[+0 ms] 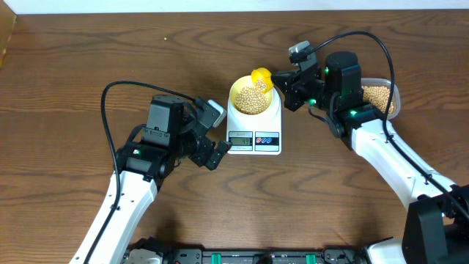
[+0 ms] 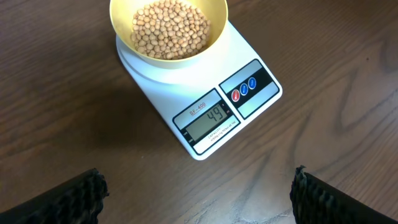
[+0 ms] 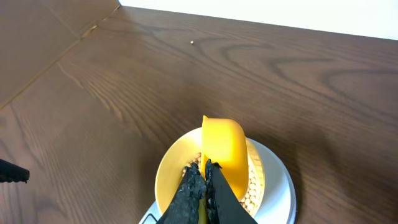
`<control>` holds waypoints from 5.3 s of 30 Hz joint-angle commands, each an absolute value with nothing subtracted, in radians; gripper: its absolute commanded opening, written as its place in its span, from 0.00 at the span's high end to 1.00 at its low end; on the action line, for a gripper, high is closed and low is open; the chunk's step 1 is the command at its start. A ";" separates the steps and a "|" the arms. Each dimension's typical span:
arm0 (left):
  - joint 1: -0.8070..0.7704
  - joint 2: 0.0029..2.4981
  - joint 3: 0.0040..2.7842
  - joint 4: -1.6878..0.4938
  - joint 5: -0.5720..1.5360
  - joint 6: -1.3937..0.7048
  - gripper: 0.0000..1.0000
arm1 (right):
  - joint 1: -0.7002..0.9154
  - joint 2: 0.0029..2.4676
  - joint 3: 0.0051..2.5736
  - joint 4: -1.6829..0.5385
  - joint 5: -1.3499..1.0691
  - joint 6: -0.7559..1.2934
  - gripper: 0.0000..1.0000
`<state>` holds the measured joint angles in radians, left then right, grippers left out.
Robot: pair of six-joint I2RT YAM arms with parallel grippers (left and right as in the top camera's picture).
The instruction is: Scoop item into bowl and weigh 50g on scale
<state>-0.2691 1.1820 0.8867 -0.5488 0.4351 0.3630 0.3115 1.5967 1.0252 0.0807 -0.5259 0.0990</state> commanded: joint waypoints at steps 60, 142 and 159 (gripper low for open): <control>-0.265 1.184 0.886 -0.548 0.429 0.357 0.03 | 0.092 1.599 1.027 0.105 -0.840 0.492 0.99; -0.265 1.184 0.886 -0.548 0.429 0.357 0.03 | 0.310 1.607 1.026 0.079 -0.580 0.155 0.99; -0.265 1.184 0.886 -0.548 0.429 0.357 0.03 | 0.326 1.607 1.026 0.047 -0.492 0.119 0.99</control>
<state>-0.2691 1.1820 0.8867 -0.5488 0.4351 0.3630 0.3183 1.5974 1.0252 0.0483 -0.5392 0.1379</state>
